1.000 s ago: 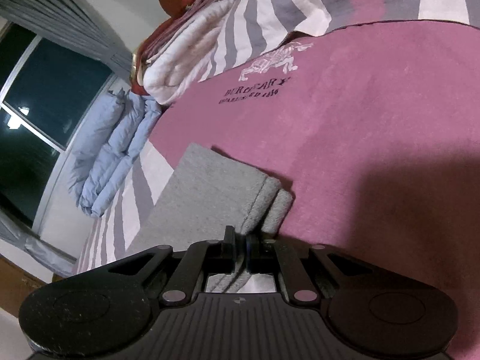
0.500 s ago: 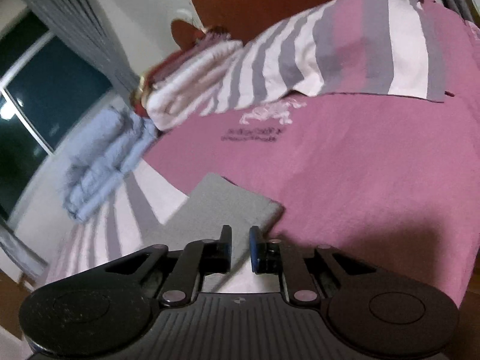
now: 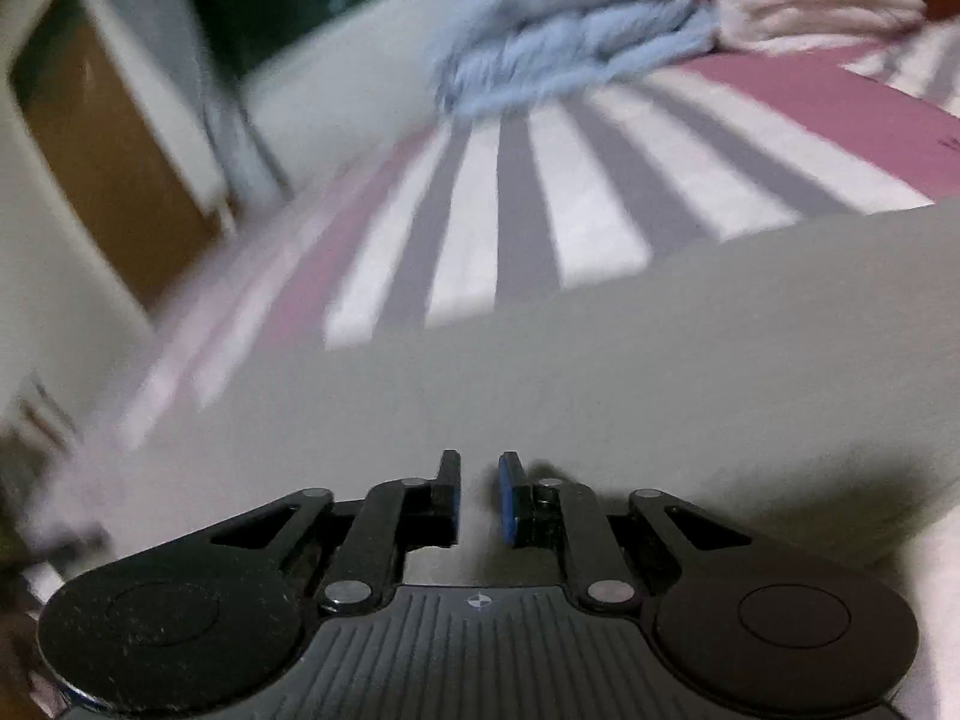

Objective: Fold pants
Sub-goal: 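Open both grippers and lift them away from the folded pants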

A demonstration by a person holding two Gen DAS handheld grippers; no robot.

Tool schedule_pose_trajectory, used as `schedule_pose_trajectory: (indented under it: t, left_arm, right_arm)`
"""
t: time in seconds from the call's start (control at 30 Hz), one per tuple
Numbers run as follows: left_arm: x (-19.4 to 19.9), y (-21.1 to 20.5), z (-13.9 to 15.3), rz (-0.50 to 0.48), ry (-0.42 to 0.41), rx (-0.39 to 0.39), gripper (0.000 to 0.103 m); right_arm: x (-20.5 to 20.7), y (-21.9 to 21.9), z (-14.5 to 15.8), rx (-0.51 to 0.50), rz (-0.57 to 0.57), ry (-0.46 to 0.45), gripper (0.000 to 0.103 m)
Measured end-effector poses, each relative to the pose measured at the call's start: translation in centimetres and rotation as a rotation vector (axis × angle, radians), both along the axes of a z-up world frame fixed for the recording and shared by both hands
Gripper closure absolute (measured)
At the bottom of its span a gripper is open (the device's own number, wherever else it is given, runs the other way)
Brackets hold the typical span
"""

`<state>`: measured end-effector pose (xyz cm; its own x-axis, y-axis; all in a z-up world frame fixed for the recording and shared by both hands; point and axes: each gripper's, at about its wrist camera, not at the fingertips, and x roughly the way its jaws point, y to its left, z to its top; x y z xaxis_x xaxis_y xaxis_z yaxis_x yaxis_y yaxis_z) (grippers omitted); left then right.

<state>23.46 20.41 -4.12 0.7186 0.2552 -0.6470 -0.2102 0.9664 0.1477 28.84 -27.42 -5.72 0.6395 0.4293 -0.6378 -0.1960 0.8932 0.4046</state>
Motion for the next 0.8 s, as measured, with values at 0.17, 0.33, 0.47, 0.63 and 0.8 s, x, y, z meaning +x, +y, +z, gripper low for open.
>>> schedule_pose_trajectory:
  t: [0.17, 0.33, 0.47, 0.63, 0.8]
  left_arm:
    - [-1.7, 0.6, 0.4, -0.025, -0.022, -0.027, 0.026]
    - [0.3, 1.1, 3.4, 0.012, -0.087, -0.077, 0.024]
    - [4.6, 0.5, 4.5, -0.012, -0.058, -0.062, 0.021]
    - [8.3, 0.3, 1.8, -0.040, 0.070, -0.032, 0.011]
    - [7.9, 1.2, 0.7, -0.078, 0.065, -0.021, 0.012]
  right_arm:
    - [-2.4, 0.8, -1.2, -0.111, 0.064, -0.020, 0.090]
    - [-0.5, 1.7, 1.5, -0.078, 0.090, -0.063, 0.090]
    - [2.2, 9.2, 3.2, -0.046, 0.197, -0.087, 0.090]
    - [4.5, 18.1, 2.3, -0.077, 0.310, -0.039, 0.090]
    - [5.7, 20.8, 0.2, -0.233, 0.381, -0.025, 0.090]
